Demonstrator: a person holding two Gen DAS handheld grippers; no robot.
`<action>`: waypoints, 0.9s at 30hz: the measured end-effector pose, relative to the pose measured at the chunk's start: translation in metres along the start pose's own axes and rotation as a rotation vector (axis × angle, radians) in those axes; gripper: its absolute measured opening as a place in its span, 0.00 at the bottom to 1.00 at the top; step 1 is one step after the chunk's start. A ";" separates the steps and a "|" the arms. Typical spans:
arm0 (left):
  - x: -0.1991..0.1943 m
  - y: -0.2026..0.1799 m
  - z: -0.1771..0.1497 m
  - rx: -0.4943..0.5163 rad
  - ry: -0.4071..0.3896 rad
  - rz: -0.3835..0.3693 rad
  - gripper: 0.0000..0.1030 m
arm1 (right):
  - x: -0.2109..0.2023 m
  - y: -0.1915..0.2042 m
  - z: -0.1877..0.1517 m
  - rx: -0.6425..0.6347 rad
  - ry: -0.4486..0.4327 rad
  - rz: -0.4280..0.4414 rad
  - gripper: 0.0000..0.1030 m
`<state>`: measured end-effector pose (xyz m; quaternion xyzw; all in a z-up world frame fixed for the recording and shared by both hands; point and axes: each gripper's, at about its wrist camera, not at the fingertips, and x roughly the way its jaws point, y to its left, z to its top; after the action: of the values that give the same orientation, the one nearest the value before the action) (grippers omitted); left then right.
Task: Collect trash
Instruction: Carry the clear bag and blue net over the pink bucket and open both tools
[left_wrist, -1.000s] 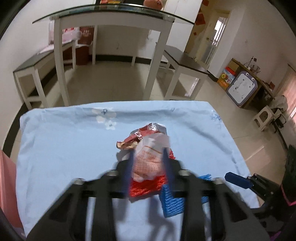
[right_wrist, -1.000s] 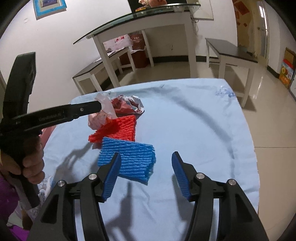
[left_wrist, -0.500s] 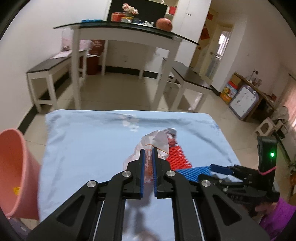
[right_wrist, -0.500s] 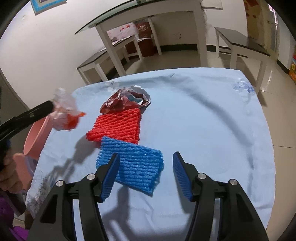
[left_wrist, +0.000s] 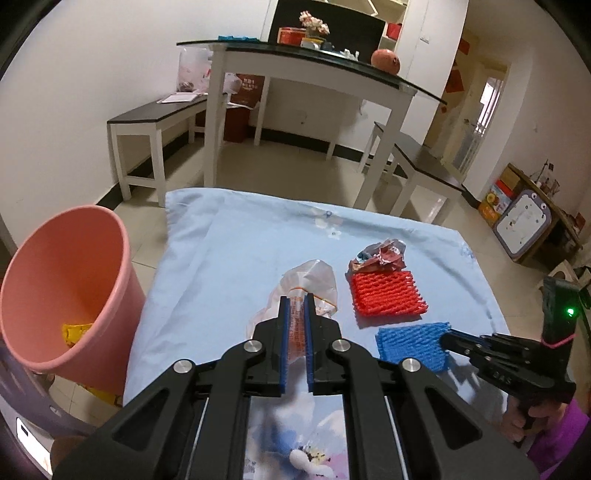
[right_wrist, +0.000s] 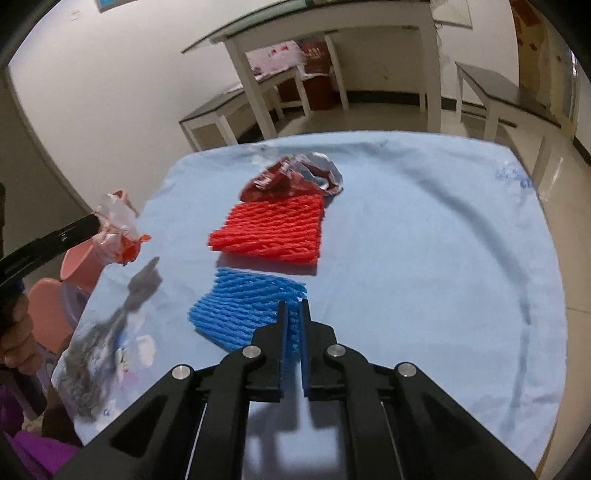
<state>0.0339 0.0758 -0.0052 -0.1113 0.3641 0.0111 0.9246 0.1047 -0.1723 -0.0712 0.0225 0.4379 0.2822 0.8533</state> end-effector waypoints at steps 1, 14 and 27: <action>-0.002 0.000 0.000 -0.005 -0.003 0.000 0.06 | -0.003 0.001 -0.001 -0.005 -0.006 0.000 0.04; -0.022 0.003 -0.015 -0.009 -0.030 -0.023 0.06 | -0.041 0.034 0.016 -0.043 -0.103 0.015 0.04; -0.078 0.091 0.001 -0.114 -0.197 0.085 0.06 | -0.017 0.134 0.072 -0.138 -0.164 0.087 0.04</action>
<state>-0.0321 0.1695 0.0305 -0.1466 0.2745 0.0818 0.9468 0.0899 -0.0531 0.0236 0.0057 0.3448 0.3454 0.8728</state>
